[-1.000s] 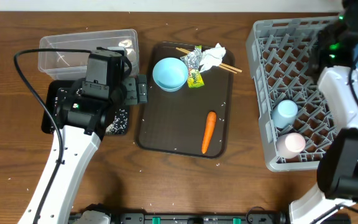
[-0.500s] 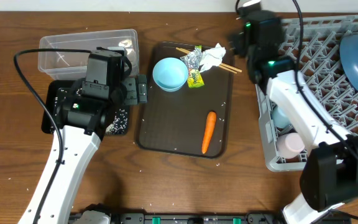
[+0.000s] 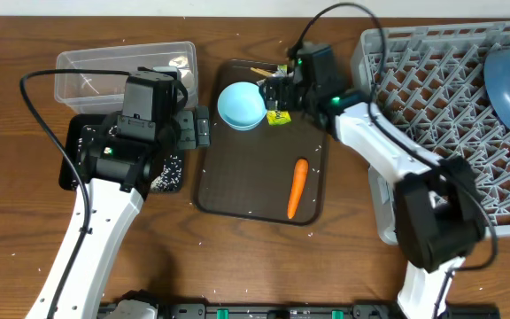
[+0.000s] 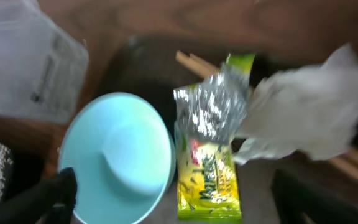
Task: Sort waste into correct bins and load items into the dishwasher rack
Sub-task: 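Grasp the light-blue bowl with right gripper and lift it, then carry the bowl into the dish rack and release it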
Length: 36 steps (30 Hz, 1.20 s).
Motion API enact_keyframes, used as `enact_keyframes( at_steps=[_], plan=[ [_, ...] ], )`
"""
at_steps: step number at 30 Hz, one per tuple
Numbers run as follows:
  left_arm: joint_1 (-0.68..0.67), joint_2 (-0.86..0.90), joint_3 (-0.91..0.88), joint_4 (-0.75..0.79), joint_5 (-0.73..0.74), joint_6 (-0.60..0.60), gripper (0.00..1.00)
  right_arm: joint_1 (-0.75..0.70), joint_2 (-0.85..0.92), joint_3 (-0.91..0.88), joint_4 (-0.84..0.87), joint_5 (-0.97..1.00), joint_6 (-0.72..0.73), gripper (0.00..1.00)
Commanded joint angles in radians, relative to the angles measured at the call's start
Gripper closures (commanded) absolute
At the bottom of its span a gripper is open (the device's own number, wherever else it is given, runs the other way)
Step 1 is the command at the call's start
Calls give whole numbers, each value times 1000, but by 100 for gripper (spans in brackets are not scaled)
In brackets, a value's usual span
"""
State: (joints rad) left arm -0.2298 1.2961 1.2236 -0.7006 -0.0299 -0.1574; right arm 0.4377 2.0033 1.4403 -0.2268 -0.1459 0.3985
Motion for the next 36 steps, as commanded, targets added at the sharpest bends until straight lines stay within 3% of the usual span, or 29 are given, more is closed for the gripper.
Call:
enact_keyframes(
  at_steps=[1, 11, 13, 15, 19, 24, 28, 36],
  plan=[
    [4, 6, 18, -3, -5, -2, 2, 37, 69, 5, 8, -24, 96, 20],
    [4, 6, 18, -3, -5, -2, 2, 95, 175, 5, 98, -26, 102, 44],
    [4, 6, 18, -3, -5, -2, 2, 95, 176, 5, 105, -14, 102, 56],
    [4, 6, 18, -3, -5, -2, 2, 95, 177, 5, 103, 5, 102, 75],
    [4, 6, 18, -3, -5, -2, 2, 95, 187, 5, 100, 9, 102, 98],
    [4, 6, 18, -3, -5, -2, 2, 79, 174, 5, 95, 2, 95, 99],
    [4, 6, 18, -3, -5, -2, 2, 46, 114, 5, 87, -42, -8, 99],
    [4, 6, 18, -3, -5, -2, 2, -85, -134, 5, -19, 55, -175, 99]
  ],
)
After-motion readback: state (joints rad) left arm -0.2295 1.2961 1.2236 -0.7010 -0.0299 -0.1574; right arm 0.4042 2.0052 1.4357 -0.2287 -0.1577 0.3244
